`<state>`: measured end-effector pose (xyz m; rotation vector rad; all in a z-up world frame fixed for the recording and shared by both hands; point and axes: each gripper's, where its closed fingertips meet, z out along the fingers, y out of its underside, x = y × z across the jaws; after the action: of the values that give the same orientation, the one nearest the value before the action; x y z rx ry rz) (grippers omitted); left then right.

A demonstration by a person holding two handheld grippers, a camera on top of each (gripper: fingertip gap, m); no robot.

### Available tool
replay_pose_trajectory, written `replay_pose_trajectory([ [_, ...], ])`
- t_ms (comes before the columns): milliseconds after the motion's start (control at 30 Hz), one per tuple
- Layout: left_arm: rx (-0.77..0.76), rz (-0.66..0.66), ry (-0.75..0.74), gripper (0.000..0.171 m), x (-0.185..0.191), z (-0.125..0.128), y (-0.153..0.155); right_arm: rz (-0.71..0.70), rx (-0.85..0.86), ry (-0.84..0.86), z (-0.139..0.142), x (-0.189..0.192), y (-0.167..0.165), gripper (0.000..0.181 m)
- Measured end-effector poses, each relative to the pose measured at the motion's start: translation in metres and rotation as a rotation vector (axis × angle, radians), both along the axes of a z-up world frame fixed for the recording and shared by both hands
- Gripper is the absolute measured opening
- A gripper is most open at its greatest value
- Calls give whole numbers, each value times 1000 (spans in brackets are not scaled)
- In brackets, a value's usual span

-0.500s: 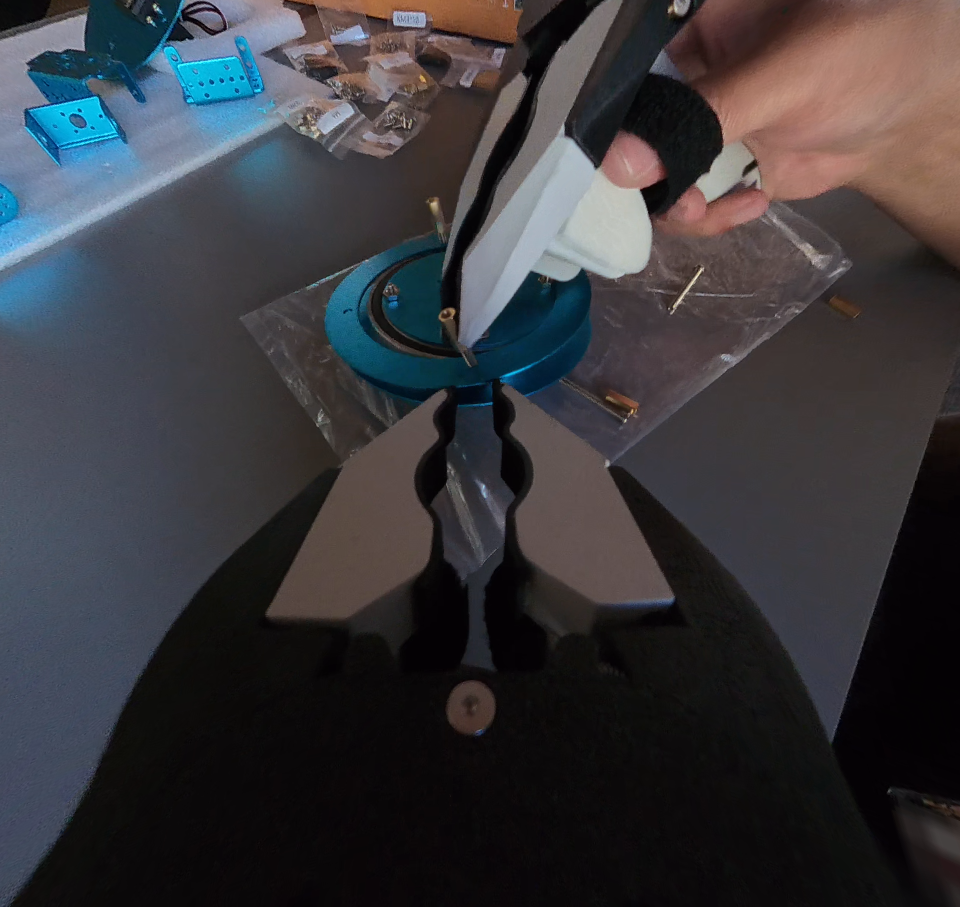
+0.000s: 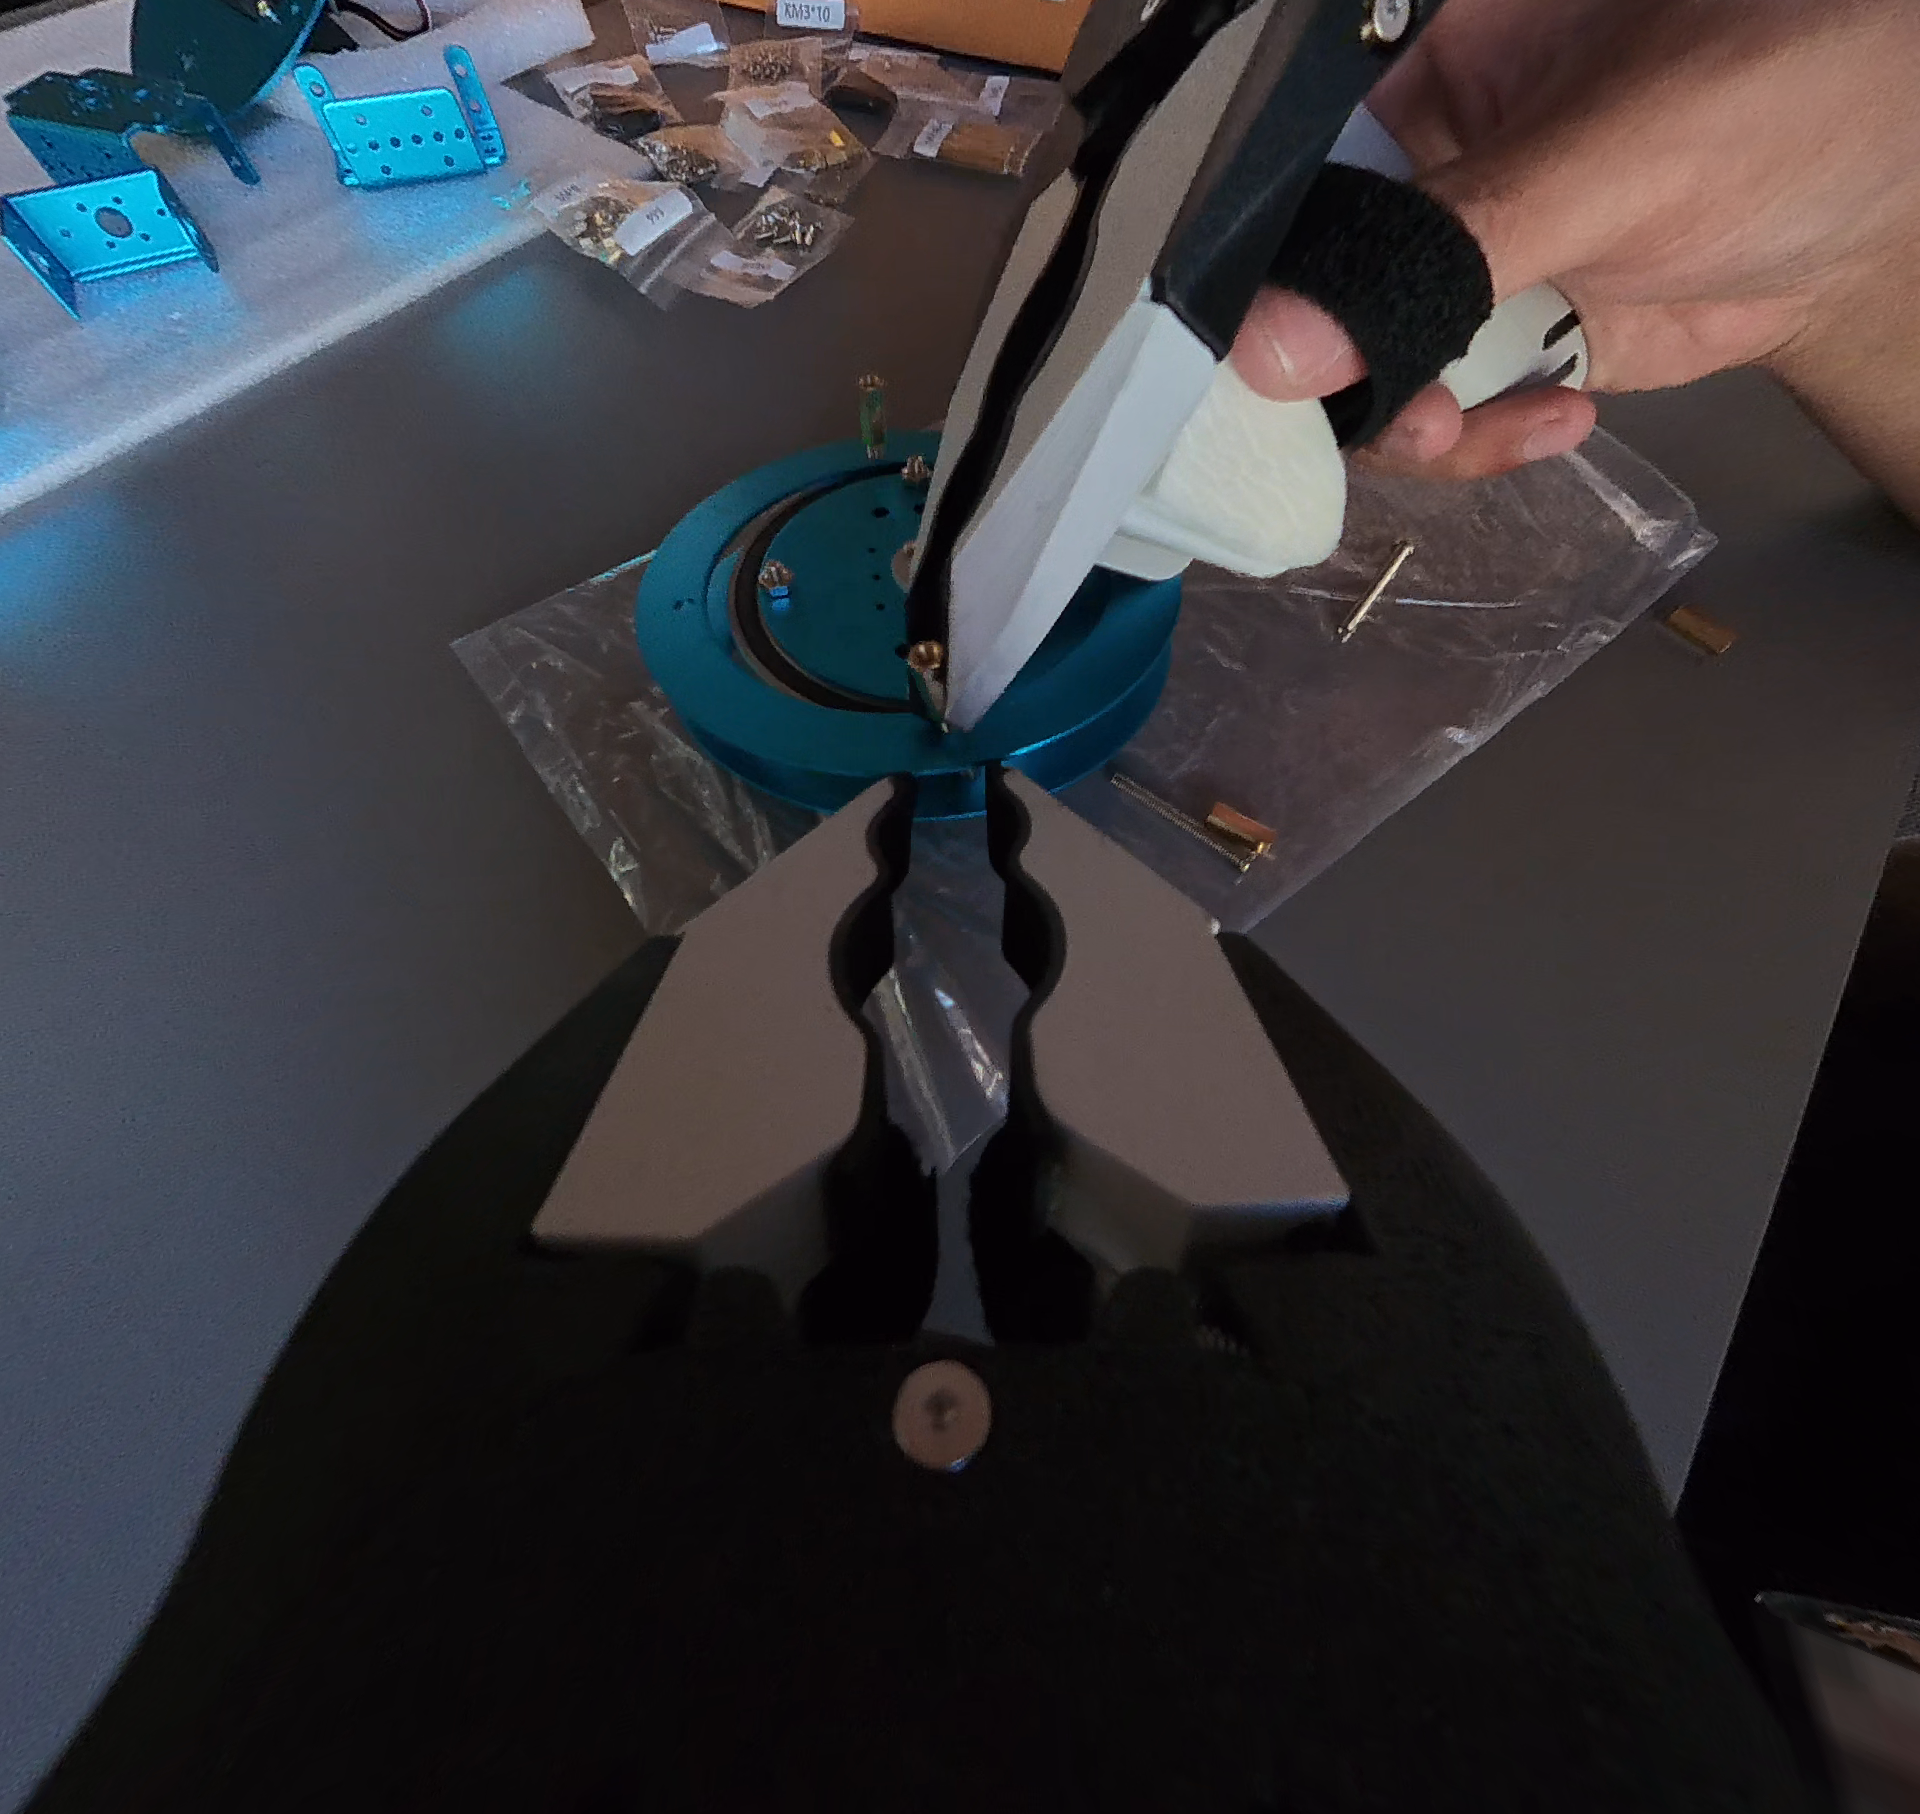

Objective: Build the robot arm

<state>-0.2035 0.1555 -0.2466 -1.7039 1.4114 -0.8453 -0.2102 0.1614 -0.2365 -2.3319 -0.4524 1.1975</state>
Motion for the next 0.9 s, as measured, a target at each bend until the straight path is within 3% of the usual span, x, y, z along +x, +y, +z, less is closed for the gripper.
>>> replay_pose_trajectory([
  [167, 36, -12, 54, 13, 2, -8, 0, 17, 32, -94, -7, 6, -2, 9],
  [433, 88, -38, 75, 12, 3, -10, 4, 111, 289, -422, -14, 14, -1, 6],
  [700, 146, -113, 95, 12, 0, -13, 0, 284, 339, -526, -11, 21, -2, 14],
  [900, 83, -110, 114, 13, 3, -17, -5, 498, 531, -547, 1, 15, 2, 21],
])
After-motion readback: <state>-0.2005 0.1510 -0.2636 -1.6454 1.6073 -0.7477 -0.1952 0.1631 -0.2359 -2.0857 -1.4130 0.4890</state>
